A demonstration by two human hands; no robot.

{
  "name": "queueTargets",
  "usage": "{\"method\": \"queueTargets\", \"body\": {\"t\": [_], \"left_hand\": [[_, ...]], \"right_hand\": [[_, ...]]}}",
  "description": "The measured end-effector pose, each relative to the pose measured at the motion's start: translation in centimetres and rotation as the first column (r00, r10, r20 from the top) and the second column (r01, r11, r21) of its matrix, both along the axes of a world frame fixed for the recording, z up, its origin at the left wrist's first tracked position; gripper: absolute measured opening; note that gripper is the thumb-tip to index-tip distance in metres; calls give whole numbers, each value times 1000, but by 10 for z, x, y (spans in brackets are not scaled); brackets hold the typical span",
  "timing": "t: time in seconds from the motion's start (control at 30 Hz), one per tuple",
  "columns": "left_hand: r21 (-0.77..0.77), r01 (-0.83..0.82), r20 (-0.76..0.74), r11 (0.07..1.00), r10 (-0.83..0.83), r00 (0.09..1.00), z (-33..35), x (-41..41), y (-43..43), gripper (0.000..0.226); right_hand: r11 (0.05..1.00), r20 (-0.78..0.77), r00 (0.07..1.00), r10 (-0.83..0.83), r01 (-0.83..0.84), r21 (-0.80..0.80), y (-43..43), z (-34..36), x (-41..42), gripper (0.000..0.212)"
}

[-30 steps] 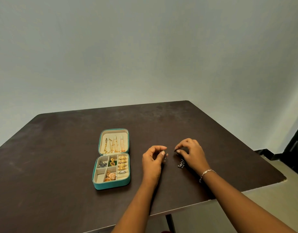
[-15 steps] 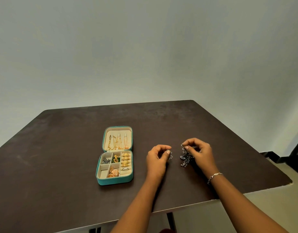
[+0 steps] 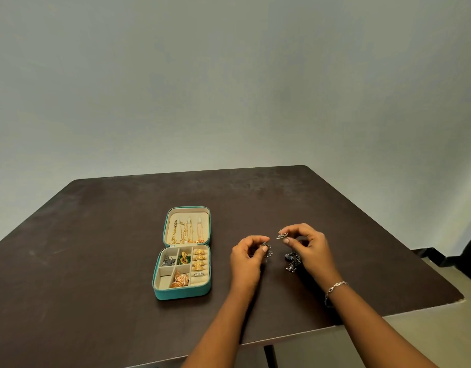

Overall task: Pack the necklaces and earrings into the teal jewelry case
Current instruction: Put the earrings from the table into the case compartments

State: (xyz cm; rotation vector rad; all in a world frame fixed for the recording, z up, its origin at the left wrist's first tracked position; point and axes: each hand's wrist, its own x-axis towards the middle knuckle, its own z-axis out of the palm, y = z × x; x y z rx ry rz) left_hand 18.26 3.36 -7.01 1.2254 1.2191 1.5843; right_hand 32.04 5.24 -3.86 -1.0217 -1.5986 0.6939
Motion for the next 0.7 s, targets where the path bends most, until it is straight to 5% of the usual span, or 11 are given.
{"method": "queueTargets", "body": {"t": [0.37,0.53,0.7], "left_hand": [[33,-11,22,999,10,1000,4,-3,-8,15],[38,-14,-25,999,15,1000,4,-6,-12,13],[34,-105,-57,994,106,993,6,-8,-18,26]], "right_hand": [[982,28,990,142,-137,-132,-8,6,-12,22],[967,163,963,217,-189,-171,-8,7,-13,27],[954,51,979,197,-179,-238,-12,13,-17,18]]}}
